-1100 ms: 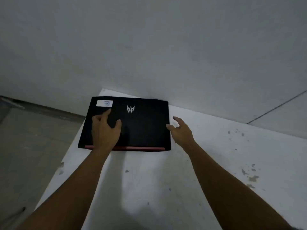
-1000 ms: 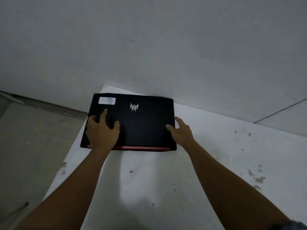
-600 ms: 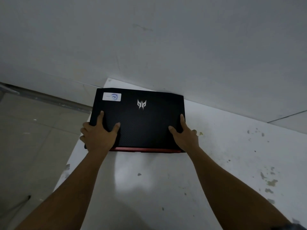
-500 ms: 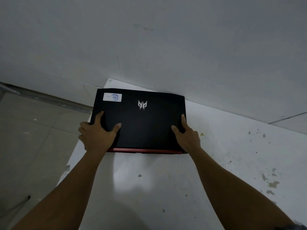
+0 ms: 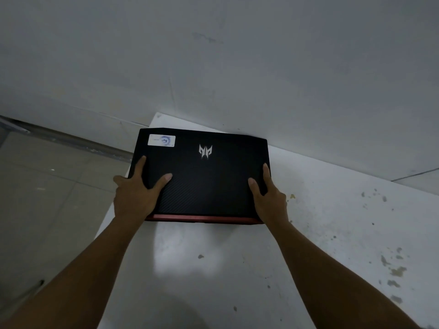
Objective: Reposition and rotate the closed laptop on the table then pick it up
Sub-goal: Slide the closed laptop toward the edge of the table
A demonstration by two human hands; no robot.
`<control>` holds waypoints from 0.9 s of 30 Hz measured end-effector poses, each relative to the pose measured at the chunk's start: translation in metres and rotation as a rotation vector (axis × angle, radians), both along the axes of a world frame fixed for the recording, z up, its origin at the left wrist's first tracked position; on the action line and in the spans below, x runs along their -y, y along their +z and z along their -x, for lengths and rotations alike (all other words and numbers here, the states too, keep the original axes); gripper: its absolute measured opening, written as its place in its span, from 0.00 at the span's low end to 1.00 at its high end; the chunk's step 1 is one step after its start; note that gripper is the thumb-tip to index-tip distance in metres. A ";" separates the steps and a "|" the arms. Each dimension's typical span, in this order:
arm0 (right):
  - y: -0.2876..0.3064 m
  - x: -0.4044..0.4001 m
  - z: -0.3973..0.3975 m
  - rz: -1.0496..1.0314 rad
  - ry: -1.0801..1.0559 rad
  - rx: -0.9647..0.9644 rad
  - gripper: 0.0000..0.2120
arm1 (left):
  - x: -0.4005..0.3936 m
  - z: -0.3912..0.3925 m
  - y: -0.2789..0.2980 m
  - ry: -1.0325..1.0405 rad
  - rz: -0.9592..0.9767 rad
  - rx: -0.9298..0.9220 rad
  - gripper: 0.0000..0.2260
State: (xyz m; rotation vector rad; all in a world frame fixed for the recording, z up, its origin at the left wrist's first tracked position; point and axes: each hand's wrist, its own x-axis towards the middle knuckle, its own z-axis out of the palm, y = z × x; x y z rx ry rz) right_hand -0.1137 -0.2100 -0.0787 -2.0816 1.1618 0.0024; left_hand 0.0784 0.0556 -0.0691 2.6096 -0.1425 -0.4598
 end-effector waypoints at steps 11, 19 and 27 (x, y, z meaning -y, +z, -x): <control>0.003 0.003 0.000 0.006 -0.058 0.058 0.37 | 0.001 -0.003 0.010 -0.013 -0.077 0.069 0.45; 0.025 -0.008 0.053 0.073 -0.121 0.091 0.35 | -0.007 0.040 0.032 -0.053 0.011 0.053 0.47; 0.048 -0.019 0.139 0.098 -0.232 0.132 0.35 | 0.003 0.101 0.059 -0.084 0.049 0.083 0.47</control>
